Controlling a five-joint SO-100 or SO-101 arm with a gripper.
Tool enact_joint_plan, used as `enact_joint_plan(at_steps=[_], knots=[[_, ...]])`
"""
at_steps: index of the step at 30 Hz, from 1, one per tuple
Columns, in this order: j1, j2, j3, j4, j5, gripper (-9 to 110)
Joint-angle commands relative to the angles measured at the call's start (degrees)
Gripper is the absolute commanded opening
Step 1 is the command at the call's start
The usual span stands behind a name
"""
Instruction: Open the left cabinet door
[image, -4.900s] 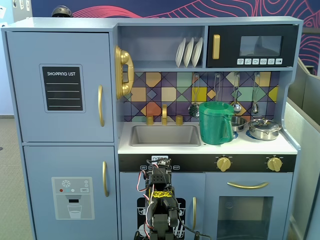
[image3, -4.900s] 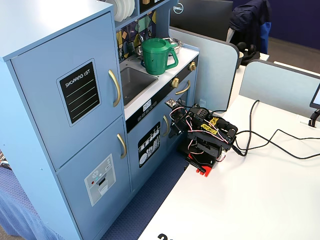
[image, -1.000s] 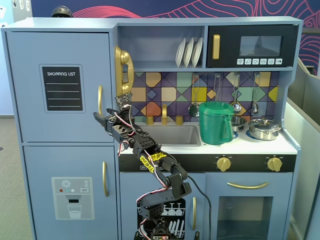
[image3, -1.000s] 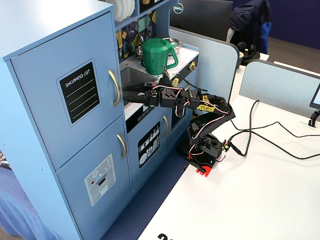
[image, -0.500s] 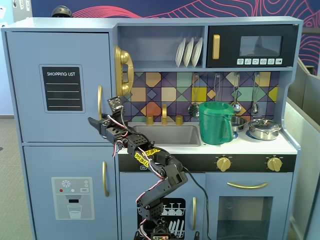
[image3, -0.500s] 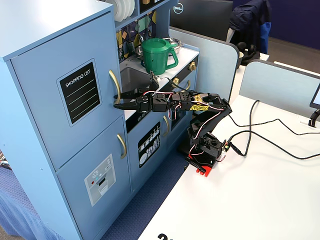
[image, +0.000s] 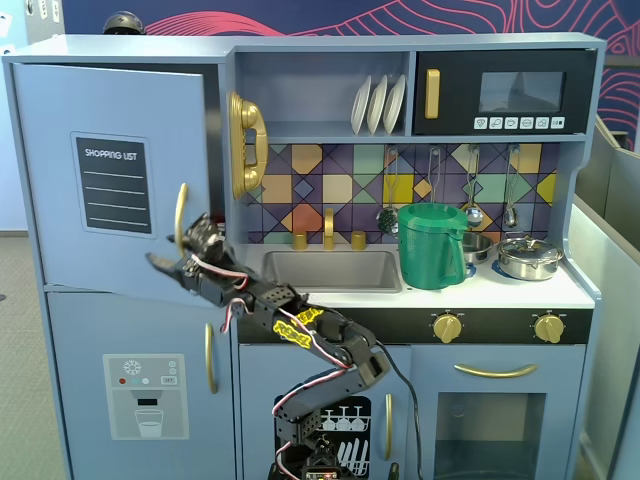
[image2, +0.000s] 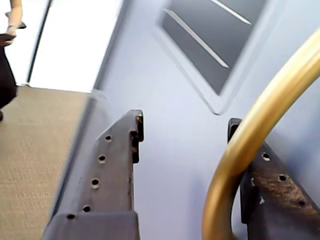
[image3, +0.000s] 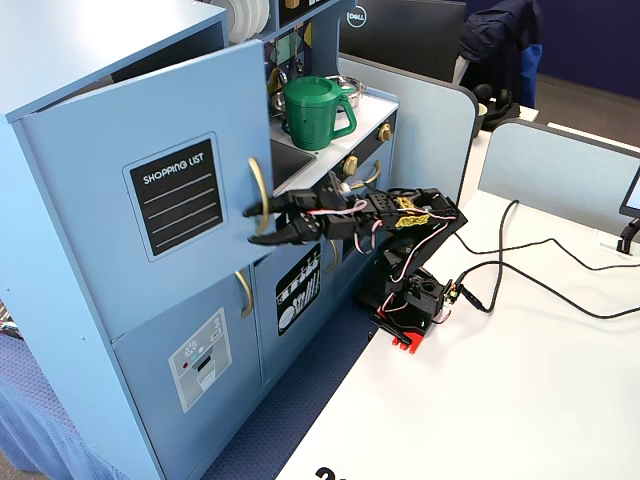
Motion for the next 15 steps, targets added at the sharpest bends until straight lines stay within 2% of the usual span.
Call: enact_joint_plan(at_steps=[1,6,15], knots=[[-4.13,4.83,4.92,-5.19,-5.19,13],[-3.08,13.1,9.32,-5.36,-5.98,13],[8.7,33.49,15.29,5.62,1.05,13]])
